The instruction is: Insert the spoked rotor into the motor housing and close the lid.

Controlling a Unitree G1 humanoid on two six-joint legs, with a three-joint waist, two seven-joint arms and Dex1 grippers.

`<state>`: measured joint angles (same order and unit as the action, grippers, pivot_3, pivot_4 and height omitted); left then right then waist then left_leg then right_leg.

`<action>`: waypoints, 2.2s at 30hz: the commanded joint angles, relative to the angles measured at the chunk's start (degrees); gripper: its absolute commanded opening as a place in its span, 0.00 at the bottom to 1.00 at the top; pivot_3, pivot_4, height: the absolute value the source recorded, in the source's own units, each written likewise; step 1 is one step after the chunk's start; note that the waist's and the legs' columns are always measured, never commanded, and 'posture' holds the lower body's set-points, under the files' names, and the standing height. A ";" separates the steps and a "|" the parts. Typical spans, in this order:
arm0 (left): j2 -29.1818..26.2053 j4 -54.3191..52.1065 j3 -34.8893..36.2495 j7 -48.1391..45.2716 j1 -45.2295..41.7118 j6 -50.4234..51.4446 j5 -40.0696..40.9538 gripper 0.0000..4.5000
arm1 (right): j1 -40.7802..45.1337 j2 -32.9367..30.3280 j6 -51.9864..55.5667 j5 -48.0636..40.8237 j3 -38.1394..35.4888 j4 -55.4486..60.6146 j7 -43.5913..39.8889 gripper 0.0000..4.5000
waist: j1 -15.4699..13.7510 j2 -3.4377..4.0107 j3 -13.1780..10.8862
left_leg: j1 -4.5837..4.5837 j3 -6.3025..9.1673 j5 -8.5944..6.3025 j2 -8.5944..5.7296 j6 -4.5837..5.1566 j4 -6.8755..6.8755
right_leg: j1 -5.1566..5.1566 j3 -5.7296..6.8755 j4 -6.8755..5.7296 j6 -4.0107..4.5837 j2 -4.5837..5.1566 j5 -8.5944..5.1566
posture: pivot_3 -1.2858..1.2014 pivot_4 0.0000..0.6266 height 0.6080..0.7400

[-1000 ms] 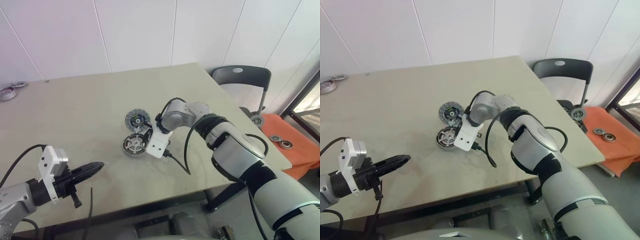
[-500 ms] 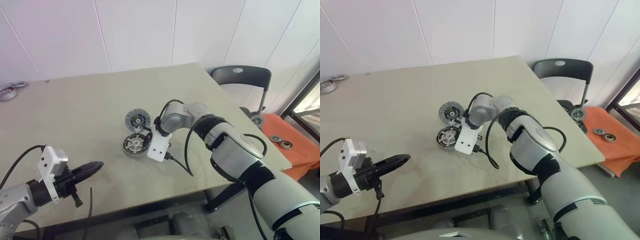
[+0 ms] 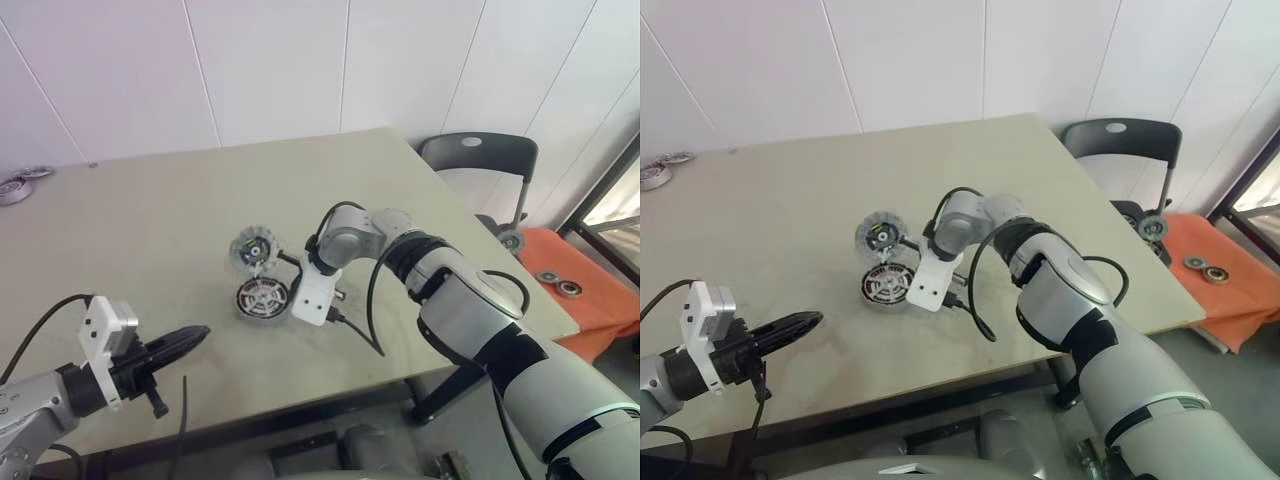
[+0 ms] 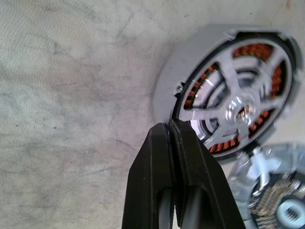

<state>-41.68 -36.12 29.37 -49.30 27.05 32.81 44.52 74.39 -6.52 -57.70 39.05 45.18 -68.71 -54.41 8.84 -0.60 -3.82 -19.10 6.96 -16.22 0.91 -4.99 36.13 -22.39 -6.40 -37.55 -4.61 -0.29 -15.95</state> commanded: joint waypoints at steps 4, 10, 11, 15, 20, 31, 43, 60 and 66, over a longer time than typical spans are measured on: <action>-0.05 -0.60 -0.73 0.56 -1.71 0.07 0.81 0.00 | 1.45 1.76 5.28 -4.24 -3.08 1.68 -6.40 0.01 | 0.03 0.00 0.00 | 0.00 0.00 0.00 0.00 0.00 -0.01 | -0.01 0.00 0.00 0.00 0.00 0.01 | 0.52 0.00 1.00; 0.03 -0.16 -1.68 0.79 -2.55 0.00 0.63 0.00 | 0.32 4.05 28.95 -11.35 -7.38 4.74 -28.62 0.01 | -0.38 0.02 -0.01 | -0.03 0.02 0.00 0.00 0.00 0.00 | -0.01 0.02 -0.01 -0.03 0.00 0.02 | 0.52 0.00 1.00; 0.11 -0.10 -1.97 0.85 -2.74 -0.01 0.53 0.00 | 0.21 4.98 35.00 -12.39 -8.25 5.60 -31.47 0.01 | -0.61 0.03 -0.02 | -0.07 0.05 0.00 -0.01 0.00 0.01 | -0.02 0.05 0.00 -0.06 0.01 0.04 | 0.52 0.00 1.00; 0.50 0.12 -2.97 1.12 -3.38 -0.11 0.19 0.00 | -0.30 7.05 53.25 -14.37 -9.78 10.18 -37.34 0.01 | -1.70 0.05 -0.03 | -0.18 0.09 0.00 -0.01 -0.01 -0.01 | -0.13 0.11 0.03 -0.13 0.02 0.08 | 0.52 0.00 1.00; 0.95 1.05 -4.26 1.16 -4.32 -0.53 -0.26 0.00 | -1.61 5.57 61.20 -14.18 -8.91 16.14 -38.09 0.01 | -1.96 0.06 -0.04 | -0.31 0.17 0.00 -0.02 -0.01 -0.01 | -0.22 0.22 0.06 -0.13 0.02 0.07 | 0.52 0.00 1.00; 0.86 5.14 -9.36 0.02 -10.47 -0.93 -1.68 0.00 | -1.17 1.41 72.97 -16.94 -6.74 22.90 -38.09 0.01 | -1.65 0.03 -0.01 | -0.30 0.16 0.00 -0.02 -0.01 -0.02 | -0.20 0.22 0.09 -0.36 0.02 -0.03 | 0.52 0.00 1.00; -3.81 7.35 -5.78 -3.78 -10.17 -1.73 -3.26 0.00 | -7.61 -10.92 33.17 -14.39 -3.80 35.91 -28.85 0.01 | -1.84 -0.05 0.03 | -0.35 0.13 0.00 -0.03 -0.01 0.01 | -0.10 0.23 0.32 -0.39 0.07 -0.04 | 0.52 0.00 1.00; -3.63 6.14 -3.84 -3.34 -9.03 -0.98 -2.25 0.00 | -3.25 -5.67 7.03 -4.34 -0.76 18.24 -5.05 0.01 | -1.56 -0.05 0.04 | -0.24 0.13 0.00 0.00 0.00 -0.03 | -0.14 0.18 0.15 -0.04 0.04 0.06 | 0.52 0.00 1.00; -3.20 5.95 -3.97 -2.64 -9.11 -0.92 -1.97 0.00 | -1.90 -7.11 5.64 -1.73 0.52 16.74 -4.99 0.01 | -1.84 -0.02 0.02 | -0.24 0.15 0.00 0.00 0.00 -0.04 | -0.14 0.19 0.13 -0.02 0.04 0.05 | 0.52 0.00 1.00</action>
<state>-44.76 -28.46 23.92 -52.20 18.38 32.21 41.82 70.58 -13.13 -51.63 36.95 45.97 -52.05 -60.33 7.00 -0.62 -3.80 -19.36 7.11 -16.22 0.91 -5.00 36.09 -22.53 -6.20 -37.41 -4.64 -0.25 -15.89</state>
